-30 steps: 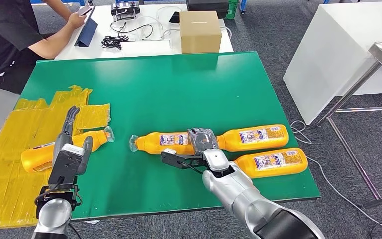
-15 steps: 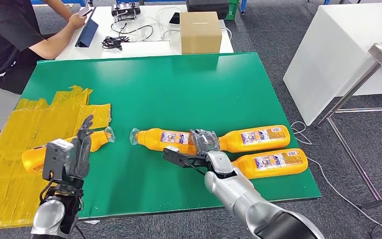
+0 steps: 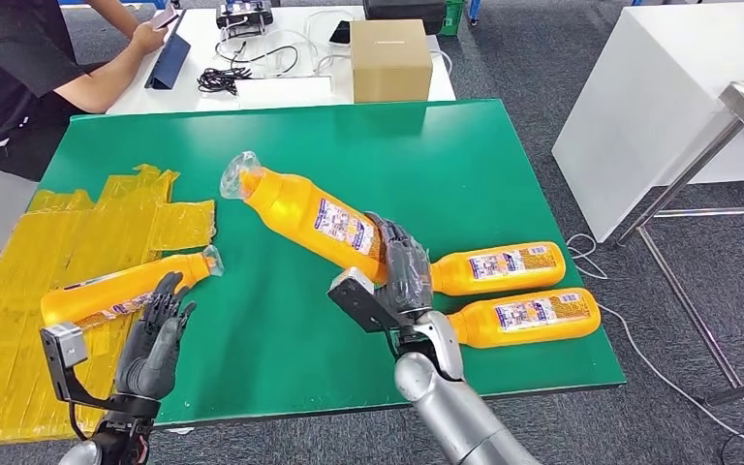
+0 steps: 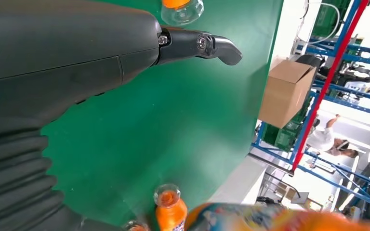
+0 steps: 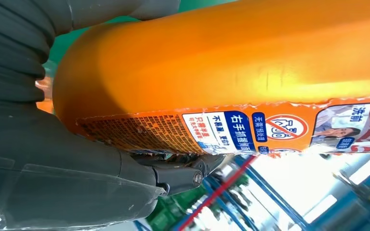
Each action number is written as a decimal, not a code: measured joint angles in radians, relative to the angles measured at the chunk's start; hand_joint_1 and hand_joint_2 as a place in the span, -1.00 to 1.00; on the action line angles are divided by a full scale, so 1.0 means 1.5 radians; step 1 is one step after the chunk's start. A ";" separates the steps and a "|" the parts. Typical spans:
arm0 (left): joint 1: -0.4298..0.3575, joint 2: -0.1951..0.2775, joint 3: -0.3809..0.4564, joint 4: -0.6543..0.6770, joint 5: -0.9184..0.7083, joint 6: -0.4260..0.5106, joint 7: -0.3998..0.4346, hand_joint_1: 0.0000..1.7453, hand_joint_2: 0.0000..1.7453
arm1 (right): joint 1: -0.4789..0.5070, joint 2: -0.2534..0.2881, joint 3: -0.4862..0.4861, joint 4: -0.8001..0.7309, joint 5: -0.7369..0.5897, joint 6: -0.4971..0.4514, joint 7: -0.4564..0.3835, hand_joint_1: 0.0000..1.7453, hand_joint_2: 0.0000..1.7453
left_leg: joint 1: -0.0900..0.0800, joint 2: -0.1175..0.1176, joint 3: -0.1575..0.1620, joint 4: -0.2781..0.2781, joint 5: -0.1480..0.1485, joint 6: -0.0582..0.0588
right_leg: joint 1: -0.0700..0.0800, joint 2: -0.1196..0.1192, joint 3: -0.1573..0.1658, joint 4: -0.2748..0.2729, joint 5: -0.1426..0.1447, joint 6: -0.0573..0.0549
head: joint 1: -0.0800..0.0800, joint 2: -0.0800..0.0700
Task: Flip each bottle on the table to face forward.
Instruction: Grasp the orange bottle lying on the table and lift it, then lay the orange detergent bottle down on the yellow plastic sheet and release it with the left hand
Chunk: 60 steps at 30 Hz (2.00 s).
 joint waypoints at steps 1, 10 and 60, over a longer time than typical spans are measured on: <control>0.002 -0.001 0.000 -0.001 0.003 0.000 -0.002 -1.00 1.00 | 0.004 0.000 0.004 -0.011 -0.004 -0.002 -0.005 1.00 1.00 | 0.000 0.000 0.000 0.000 0.000 0.000 | 0.000 0.000 0.000 0.000 0.000 0.000 | 0.000 0.000; 0.001 -0.008 -0.018 -0.007 0.031 -0.001 -0.009 -1.00 1.00 | -0.004 0.012 0.071 -0.035 -0.013 0.040 0.019 1.00 1.00 | 0.000 0.000 0.000 0.000 0.000 0.000 | 0.000 0.000 0.000 0.000 0.000 0.000 | 0.000 0.000; -0.026 -0.021 -0.041 -0.024 0.209 -0.064 0.028 -1.00 1.00 | -0.060 0.074 0.281 0.124 0.073 0.051 0.059 1.00 1.00 | 0.000 0.000 0.000 0.000 0.000 0.000 | 0.000 0.000 0.000 0.000 0.000 0.000 | 0.000 0.000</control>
